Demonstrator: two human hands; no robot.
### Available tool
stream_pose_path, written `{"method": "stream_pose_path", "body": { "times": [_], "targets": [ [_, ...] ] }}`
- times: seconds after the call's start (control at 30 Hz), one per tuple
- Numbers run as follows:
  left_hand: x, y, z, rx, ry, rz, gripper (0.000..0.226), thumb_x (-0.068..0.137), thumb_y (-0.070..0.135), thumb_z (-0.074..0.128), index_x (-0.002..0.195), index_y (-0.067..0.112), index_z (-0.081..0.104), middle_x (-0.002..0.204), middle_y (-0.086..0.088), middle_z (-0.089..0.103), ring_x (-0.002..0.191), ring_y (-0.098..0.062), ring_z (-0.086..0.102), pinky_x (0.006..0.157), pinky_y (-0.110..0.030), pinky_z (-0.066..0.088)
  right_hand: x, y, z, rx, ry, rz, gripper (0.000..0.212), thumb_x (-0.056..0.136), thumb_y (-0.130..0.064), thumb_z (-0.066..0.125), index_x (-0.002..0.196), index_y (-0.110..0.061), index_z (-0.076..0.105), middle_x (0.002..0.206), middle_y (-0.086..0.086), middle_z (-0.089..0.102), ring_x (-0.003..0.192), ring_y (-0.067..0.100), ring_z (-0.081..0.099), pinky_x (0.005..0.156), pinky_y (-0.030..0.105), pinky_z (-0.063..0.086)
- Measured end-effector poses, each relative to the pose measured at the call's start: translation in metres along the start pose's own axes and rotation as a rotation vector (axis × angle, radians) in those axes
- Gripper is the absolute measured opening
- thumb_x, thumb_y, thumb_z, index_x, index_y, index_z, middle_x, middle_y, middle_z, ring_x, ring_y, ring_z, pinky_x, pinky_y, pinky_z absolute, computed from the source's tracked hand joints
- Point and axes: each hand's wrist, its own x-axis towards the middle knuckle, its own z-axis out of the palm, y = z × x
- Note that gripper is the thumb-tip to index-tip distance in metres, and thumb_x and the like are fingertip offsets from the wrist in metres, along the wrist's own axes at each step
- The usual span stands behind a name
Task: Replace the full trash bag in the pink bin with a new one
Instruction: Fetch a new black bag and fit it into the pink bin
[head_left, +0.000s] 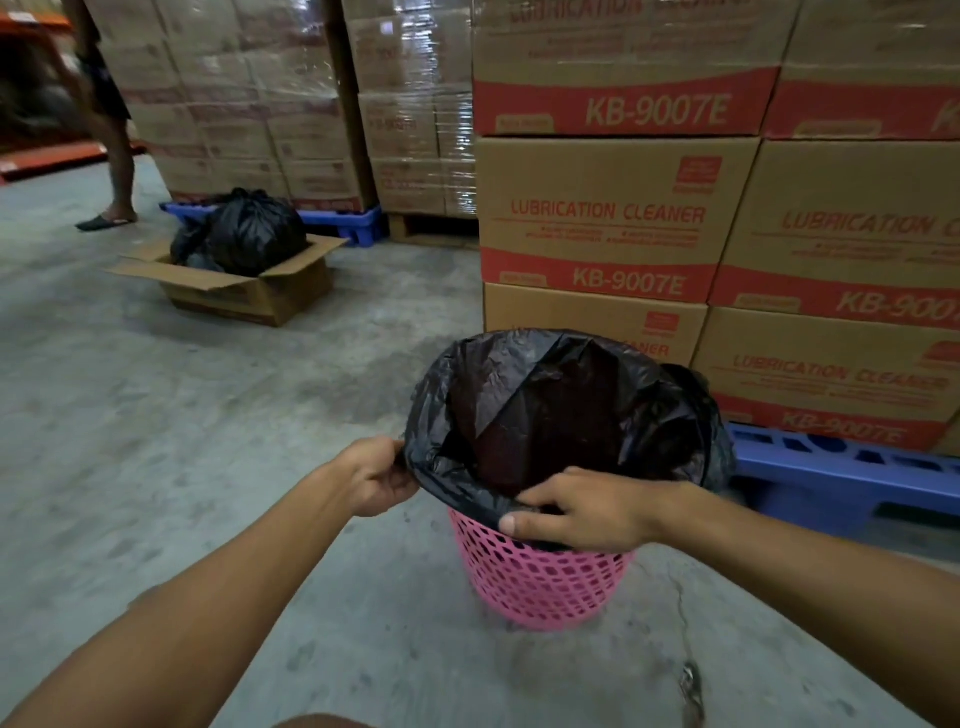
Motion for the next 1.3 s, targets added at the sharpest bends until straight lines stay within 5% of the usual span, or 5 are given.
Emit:
{"method": "stream_pose_path", "body": {
  "times": [0.33, 0.53, 0.83, 1.13, 1.3],
  "targets": [
    [0.001, -0.022, -0.003, -0.436, -0.209, -0.095, 0.031, 0.094, 0.025, 0.051, 0.116, 0.006, 0.060, 0.116, -0.012, 0.065, 0.116, -0.022, 0.060, 0.109, -0.034, 0.042, -0.007, 0.000, 0.004, -0.229, 0.053, -0.019, 0.041, 0.091, -0.068, 0.040, 0.086, -0.029, 0.053, 0.061, -0.006, 0.051, 0.052, 0.008, 0.047, 0.060, 0.030, 0.037],
    [-0.010, -0.038, -0.011, -0.349, -0.237, -0.039, 0.020, 0.097, 0.014, 0.045, 0.081, 0.012, 0.057, 0.066, -0.004, 0.055, 0.053, -0.012, 0.042, 0.043, -0.020, 0.040, -0.007, 0.001, 0.004, -0.263, 0.030, -0.004, 0.037, 0.089, -0.065, 0.045, 0.079, -0.030, 0.051, 0.065, -0.003, 0.056, 0.055, 0.012, 0.049, 0.059, 0.033, 0.039],
    [-0.033, -0.020, 0.007, -0.043, 0.092, 0.160, 0.025, 0.100, 0.001, 0.035, 0.087, 0.005, 0.057, 0.082, -0.013, 0.063, 0.074, -0.024, 0.058, 0.072, -0.039, 0.051, -0.005, 0.009, 0.001, -0.233, -0.013, -0.005, 0.085, 0.077, -0.088, 0.030, 0.140, -0.033, 0.042, 0.123, -0.001, 0.066, 0.105, 0.019, 0.064, 0.093, 0.045, 0.051],
    [-0.038, -0.015, 0.005, -0.032, -0.121, 0.004, 0.027, 0.094, 0.033, 0.041, 0.085, 0.016, 0.059, 0.086, -0.007, 0.063, 0.081, -0.021, 0.056, 0.067, -0.033, 0.048, -0.002, 0.008, -0.006, 0.036, 0.054, 0.039, 0.047, 0.088, -0.076, 0.030, 0.082, -0.039, 0.058, 0.078, -0.006, 0.060, 0.073, 0.013, 0.058, 0.073, 0.038, 0.046],
    [-0.040, 0.016, 0.003, 0.426, 0.459, 0.741, 0.041, 0.097, 0.023, 0.043, 0.137, 0.021, 0.036, 0.145, -0.010, 0.033, 0.130, -0.028, 0.041, 0.107, -0.042, 0.037, -0.006, 0.041, -0.042, -0.298, 0.473, 0.340, 0.048, 0.094, -0.058, 0.041, 0.137, -0.039, 0.045, 0.146, 0.000, 0.043, 0.137, 0.026, 0.033, 0.108, 0.053, 0.028]
  ]
}}
